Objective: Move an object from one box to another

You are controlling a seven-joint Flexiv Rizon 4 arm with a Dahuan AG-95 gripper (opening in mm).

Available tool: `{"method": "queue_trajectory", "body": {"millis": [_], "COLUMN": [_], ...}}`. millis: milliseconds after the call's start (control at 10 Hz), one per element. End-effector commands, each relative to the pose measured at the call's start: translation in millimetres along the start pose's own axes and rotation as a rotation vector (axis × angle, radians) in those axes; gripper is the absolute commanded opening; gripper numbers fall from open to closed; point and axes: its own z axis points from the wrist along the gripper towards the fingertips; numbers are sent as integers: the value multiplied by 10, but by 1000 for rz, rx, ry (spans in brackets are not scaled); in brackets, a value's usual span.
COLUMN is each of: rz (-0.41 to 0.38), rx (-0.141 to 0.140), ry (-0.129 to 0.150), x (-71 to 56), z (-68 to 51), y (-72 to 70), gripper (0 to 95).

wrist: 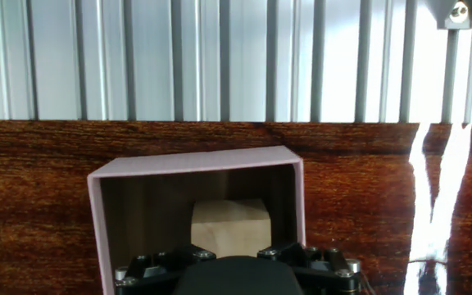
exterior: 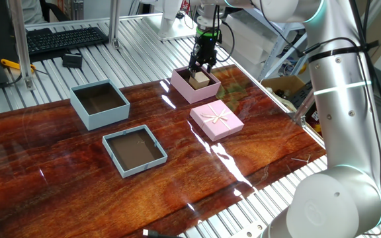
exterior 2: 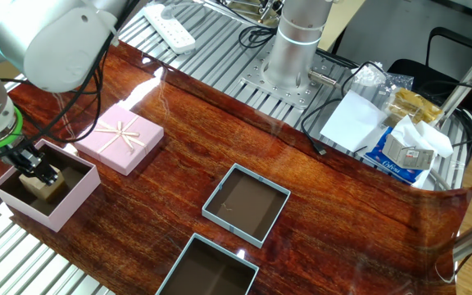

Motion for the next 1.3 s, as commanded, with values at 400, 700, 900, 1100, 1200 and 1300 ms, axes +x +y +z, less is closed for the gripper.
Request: {"method": "queue_trajectory", "body": {"millis": [400, 700, 900, 1100, 1200, 1300], "rz": [13, 28, 27, 28, 28, 28], "rx": [-11, -15, -14, -14, -14, -14], "ry": [0, -1, -1, -1, -1, -2], "x": [4, 21, 28, 33, 33, 37], "z": [33, 67, 80, 103, 112, 141], "y": [18, 88, 108, 126, 129, 132], "gripper": [760, 760, 760, 760, 760, 760]}}
